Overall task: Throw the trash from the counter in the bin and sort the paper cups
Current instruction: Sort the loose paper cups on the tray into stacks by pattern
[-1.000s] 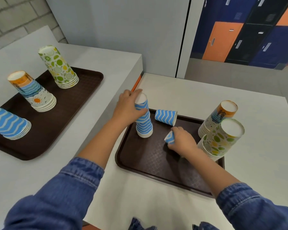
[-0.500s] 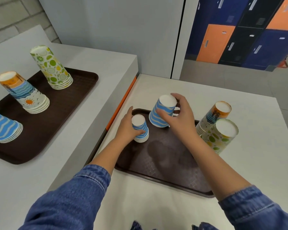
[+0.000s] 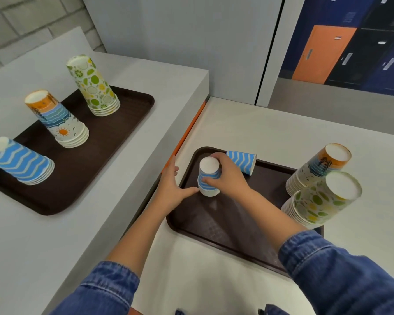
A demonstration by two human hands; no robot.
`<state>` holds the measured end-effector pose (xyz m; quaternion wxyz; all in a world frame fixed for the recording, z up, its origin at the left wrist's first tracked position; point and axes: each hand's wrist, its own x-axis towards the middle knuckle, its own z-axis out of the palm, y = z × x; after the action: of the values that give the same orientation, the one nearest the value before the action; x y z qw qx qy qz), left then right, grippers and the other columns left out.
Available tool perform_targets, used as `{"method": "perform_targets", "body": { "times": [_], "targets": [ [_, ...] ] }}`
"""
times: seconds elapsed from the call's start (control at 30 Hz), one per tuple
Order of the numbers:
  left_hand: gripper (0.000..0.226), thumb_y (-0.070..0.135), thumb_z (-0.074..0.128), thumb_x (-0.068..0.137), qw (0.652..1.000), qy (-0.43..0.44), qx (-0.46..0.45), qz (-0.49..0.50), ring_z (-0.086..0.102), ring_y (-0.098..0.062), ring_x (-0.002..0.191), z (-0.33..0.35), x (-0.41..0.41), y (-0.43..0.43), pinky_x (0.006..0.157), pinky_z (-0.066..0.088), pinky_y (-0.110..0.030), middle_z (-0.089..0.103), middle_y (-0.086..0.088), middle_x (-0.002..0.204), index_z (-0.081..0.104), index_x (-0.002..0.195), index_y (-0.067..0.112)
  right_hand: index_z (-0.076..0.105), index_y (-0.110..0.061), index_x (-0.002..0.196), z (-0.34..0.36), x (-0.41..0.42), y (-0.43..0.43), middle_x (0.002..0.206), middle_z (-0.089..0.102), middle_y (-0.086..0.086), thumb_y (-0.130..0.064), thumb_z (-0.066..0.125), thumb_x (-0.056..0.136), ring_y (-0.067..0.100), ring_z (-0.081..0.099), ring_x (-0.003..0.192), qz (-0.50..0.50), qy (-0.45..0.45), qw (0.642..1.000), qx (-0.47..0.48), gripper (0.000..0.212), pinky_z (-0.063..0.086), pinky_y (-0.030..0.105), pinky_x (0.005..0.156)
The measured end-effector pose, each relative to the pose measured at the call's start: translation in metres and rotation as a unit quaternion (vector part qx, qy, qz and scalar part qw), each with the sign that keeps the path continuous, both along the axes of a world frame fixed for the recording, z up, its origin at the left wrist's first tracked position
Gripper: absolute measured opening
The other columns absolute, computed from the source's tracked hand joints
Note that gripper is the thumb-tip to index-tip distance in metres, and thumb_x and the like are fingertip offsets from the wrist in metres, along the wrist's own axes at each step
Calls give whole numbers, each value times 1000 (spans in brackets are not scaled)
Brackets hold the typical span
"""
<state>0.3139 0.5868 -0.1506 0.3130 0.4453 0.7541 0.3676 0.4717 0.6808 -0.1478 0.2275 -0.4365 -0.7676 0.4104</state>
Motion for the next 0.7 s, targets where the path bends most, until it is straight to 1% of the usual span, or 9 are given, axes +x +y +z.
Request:
{"method": "perform_targets", "body": {
  "times": [0.13,0.23,0.27,0.33,0.4,0.47,0.53,0.6,0.7],
  "targets": [
    [112,31,84,67,1000,-4,0,-14,36,-15,134,6,-1,5,97,35,-27,34,0,147,9,150,29,31,-26,143,3,17,5,135,46,-8,-61,76,59,6,45,123,13,13,996,-87,102,38,19,94],
    [107,32,84,67,999,-5,4,-34,37,-14,134,8,4,11,97,32,-24,36,1,146,16,150,28,33,-27,143,6,32,26,137,48,-3,-74,52,73,8,47,121,-67,1,998,-20,87,35,20,90],
    [104,32,84,67,999,-3,4,-41,37,-13,134,7,6,13,98,31,-23,36,1,147,19,149,28,35,-22,143,3,35,38,137,49,2,-68,50,80,14,48,122,-81,-47,995,34,79,38,25,93],
    [101,32,84,67,998,3,-1,-57,36,-13,135,6,12,18,100,31,-22,36,1,147,24,148,26,37,-10,140,-5,34,58,135,49,12,-50,57,86,27,48,121,-57,-216,966,131,70,38,35,98],
    [100,31,84,67,997,6,-13,-70,36,-12,135,3,16,21,103,31,-23,35,1,148,25,148,25,37,-4,136,-16,31,68,129,50,15,-43,65,83,31,49,115,-1,-373,912,173,72,36,37,98],
    [100,32,84,67,997,16,-27,-74,35,-14,136,-1,16,21,106,31,-25,34,1,149,25,147,24,40,-4,131,-27,29,69,124,52,14,-39,70,79,30,51,111,26,-442,877,187,69,38,36,94],
    [97,35,82,69,995,57,-55,-69,35,-17,136,-9,11,17,107,32,-29,34,-1,149,27,147,23,42,-5,126,-34,29,66,122,52,13,-29,69,81,29,52,108,26,-455,866,206,58,41,36,89],
    [90,37,78,73,987,109,-104,-53,36,-21,135,-20,4,7,107,35,-35,35,-5,148,28,146,20,41,-5,126,-37,31,63,120,51,14,-23,68,78,30,52,106,5,-439,878,192,58,43,36,85],
    [79,37,71,81,971,157,-177,-19,39,-25,133,-38,-4,-7,106,38,-38,37,-9,144,32,145,15,42,-6,125,-24,36,57,114,48,14,-28,74,69,34,54,101,-88,-293,947,102,68,43,36,80]
  ]
}}
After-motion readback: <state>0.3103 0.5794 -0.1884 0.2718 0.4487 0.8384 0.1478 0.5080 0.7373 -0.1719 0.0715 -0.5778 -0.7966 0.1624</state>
